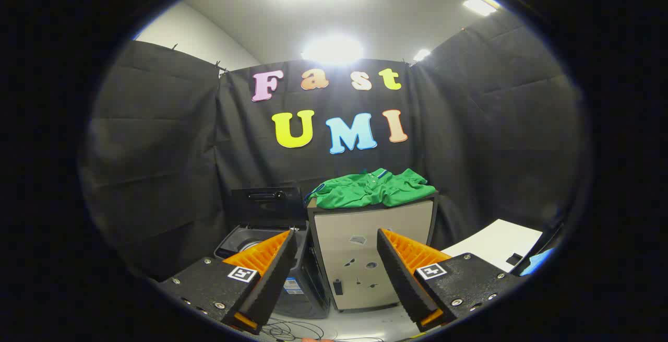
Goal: Put the clothes into the washing machine and then close the washing machine lid.
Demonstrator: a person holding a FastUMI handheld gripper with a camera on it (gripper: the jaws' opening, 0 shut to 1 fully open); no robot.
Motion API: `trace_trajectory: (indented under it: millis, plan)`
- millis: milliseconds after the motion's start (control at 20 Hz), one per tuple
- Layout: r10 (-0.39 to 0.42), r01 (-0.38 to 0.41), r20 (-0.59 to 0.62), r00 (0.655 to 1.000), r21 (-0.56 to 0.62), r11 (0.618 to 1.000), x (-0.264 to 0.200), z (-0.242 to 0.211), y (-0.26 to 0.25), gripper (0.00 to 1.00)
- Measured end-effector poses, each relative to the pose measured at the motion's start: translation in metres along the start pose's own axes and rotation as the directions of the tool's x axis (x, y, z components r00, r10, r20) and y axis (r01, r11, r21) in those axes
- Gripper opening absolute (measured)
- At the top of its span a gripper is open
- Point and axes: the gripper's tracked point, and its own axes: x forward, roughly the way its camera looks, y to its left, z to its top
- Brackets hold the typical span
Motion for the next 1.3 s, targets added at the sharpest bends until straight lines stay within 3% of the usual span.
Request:
trace_trajectory:
  millis: [450, 1300]
  plan:
    - [-0.065, 0.065, 0.02, 0.998, 0.027, 0.998, 0.0, 0.01, -0.021, 0.95]
    - [-0.049, 0.05, 0.017, 0.999, -0.04, 0.998, 0.017, 0.016, -0.011, 0.95]
